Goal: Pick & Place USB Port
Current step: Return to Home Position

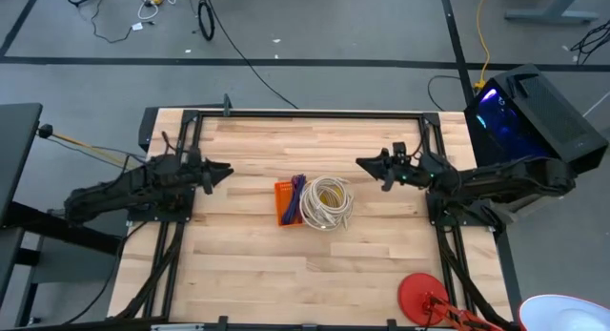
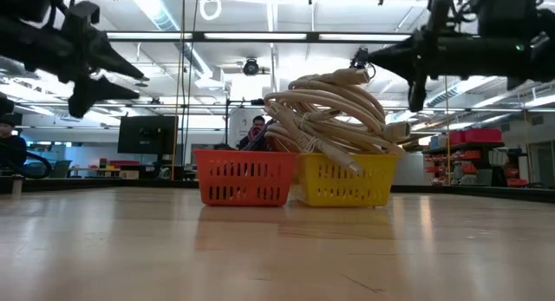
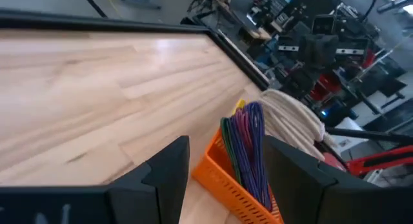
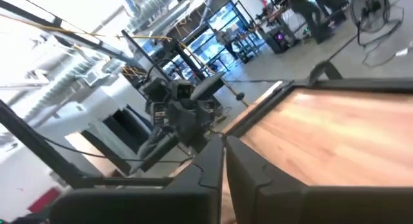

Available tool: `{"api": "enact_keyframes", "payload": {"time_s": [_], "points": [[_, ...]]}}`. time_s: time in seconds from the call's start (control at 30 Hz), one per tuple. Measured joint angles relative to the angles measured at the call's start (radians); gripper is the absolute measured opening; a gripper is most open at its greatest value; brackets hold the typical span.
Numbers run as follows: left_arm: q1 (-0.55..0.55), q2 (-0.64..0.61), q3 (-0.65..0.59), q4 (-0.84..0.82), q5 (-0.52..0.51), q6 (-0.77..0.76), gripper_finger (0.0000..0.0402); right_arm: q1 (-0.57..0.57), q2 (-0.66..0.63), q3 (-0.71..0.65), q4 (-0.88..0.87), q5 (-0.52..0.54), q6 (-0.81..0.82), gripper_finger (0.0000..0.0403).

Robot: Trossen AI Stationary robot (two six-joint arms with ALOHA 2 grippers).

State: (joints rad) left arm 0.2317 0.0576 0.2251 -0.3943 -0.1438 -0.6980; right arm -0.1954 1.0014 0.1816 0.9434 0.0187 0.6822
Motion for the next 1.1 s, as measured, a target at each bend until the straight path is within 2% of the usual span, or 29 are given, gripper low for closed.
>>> {"api": "enact_keyframes", "payload": {"time_s": [0.17, 0.3, 0.37, 0.5, 0.67, 0.8, 0.9, 1.0, 1.1], "points": [[0.000, 0.000, -0.110, 0.164, 0.010, -0.066, 0.0199, -0.010, 0.000, -0.104, 0.082, -0.002, 0.051, 0.0022], [0.000, 0.011, -0.143, 0.218, 0.007, -0.109, 0.0199, -0.029, 0.002, -0.168, 0.107, -0.010, 0.120, 0.0022], [0.000, 0.023, -0.146, 0.234, 0.006, -0.123, 0.0199, -0.043, 0.000, -0.168, 0.097, -0.062, 0.130, 0.0022], [0.000, 0.021, -0.147, 0.233, 0.012, -0.142, 0.0199, -0.083, -0.006, -0.167, 0.102, -0.244, 0.148, 0.0022], [0.000, 0.022, -0.143, 0.208, 0.015, -0.160, 0.0199, -0.109, -0.056, -0.166, 0.115, -0.260, 0.126, 0.0019], [0.000, 0.021, -0.143, 0.205, 0.023, -0.170, 0.0199, -0.126, -0.106, -0.166, 0.040, -0.338, 0.148, 0.0014], [0.000, 0.021, -0.143, 0.203, 0.022, -0.164, 0.0199, -0.112, -0.133, -0.167, -0.051, -0.342, 0.156, 0.0012], [0.000, 0.021, -0.143, 0.202, 0.015, -0.132, 0.0199, -0.109, -0.158, -0.167, -0.030, -0.322, 0.152, 0.0012], [0.000, 0.021, -0.143, 0.203, -0.013, -0.102, 0.0199, -0.110, -0.172, -0.167, -0.030, -0.191, 0.120, 0.0012]]}}
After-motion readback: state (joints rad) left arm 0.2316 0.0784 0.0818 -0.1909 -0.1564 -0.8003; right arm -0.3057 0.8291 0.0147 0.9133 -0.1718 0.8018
